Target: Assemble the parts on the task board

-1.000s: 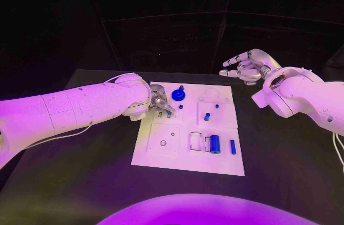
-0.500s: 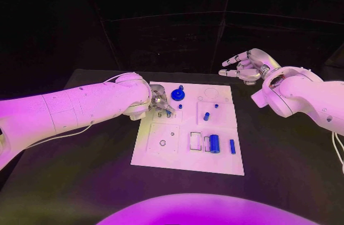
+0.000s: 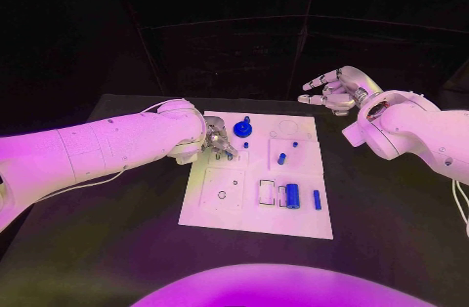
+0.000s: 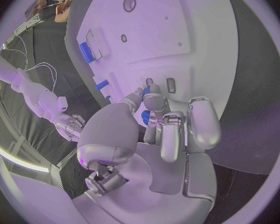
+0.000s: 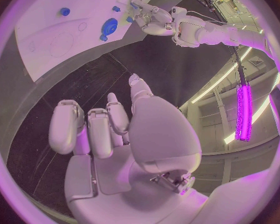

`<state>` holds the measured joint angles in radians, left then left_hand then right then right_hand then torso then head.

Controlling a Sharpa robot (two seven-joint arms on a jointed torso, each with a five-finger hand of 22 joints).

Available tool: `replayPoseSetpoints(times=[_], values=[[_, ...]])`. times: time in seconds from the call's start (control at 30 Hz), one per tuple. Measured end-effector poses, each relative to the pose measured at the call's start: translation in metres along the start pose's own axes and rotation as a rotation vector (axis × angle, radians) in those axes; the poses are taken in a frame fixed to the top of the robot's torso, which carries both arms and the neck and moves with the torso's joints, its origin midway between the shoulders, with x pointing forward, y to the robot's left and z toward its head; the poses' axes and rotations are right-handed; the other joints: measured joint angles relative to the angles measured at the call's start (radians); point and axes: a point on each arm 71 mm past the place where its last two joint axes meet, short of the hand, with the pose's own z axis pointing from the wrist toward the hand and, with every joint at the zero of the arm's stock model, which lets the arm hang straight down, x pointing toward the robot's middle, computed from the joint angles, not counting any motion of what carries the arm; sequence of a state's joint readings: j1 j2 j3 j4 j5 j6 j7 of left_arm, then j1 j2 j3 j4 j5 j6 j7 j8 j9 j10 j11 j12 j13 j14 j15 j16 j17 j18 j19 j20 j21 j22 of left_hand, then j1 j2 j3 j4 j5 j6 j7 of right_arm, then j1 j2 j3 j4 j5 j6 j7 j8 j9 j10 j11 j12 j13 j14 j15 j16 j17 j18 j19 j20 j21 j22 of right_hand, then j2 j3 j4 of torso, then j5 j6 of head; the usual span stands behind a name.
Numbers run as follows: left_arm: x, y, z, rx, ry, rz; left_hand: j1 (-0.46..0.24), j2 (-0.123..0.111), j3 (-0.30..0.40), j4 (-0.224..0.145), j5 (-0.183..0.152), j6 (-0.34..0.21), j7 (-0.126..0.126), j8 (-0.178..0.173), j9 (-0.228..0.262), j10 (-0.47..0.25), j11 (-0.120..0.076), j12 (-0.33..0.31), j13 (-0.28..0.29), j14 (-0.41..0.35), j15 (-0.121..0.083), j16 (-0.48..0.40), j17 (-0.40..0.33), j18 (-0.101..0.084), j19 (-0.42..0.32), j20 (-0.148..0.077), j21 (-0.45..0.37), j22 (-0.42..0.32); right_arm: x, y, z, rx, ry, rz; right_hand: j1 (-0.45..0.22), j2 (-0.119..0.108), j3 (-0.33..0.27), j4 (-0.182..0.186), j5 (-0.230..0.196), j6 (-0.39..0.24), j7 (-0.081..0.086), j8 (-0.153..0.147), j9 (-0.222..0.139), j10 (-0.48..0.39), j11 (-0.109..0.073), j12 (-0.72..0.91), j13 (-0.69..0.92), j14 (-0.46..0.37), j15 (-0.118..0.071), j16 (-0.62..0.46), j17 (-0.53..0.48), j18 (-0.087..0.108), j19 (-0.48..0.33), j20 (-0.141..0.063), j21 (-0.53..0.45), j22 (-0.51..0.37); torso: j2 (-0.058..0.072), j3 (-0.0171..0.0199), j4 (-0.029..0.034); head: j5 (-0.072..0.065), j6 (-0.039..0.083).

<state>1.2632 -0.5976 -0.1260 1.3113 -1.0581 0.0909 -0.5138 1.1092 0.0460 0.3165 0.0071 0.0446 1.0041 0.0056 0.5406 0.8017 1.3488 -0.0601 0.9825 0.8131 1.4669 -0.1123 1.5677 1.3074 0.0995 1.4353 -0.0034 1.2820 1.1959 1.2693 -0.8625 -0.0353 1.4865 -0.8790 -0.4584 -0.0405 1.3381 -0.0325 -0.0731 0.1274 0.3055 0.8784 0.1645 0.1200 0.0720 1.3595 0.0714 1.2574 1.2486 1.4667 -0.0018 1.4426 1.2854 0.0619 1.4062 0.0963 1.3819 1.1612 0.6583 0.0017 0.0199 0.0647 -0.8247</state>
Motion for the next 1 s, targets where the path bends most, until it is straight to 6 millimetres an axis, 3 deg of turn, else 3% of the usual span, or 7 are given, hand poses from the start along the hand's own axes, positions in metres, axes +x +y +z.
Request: replayPoseSetpoints(times=[1.0], values=[[0.0031,0.0033,-0.004,0.003,0.013,0.004,0.0,0.0,0.015,0.015,-0.002,0.003,-0.002,-0.001,0.0,0.006,-0.002,0.0,0.003,0.0,0.0,0.0,0.0,0.0,0.0,0.0,0.004,0.009,0.0002,-0.0002,0.0006,0.001,0.001,0.0,0.0,0.0,-0.004,0.004,0.005,0.0,0.0,0.0,0.0,0.0,0.0,0.0,0.0,0.0,0.0,0.0,0.0,0.0,0.0,0.0,-0.004,-0.001,0.0,0.0008,-0.0002,0.002,-0.003]])
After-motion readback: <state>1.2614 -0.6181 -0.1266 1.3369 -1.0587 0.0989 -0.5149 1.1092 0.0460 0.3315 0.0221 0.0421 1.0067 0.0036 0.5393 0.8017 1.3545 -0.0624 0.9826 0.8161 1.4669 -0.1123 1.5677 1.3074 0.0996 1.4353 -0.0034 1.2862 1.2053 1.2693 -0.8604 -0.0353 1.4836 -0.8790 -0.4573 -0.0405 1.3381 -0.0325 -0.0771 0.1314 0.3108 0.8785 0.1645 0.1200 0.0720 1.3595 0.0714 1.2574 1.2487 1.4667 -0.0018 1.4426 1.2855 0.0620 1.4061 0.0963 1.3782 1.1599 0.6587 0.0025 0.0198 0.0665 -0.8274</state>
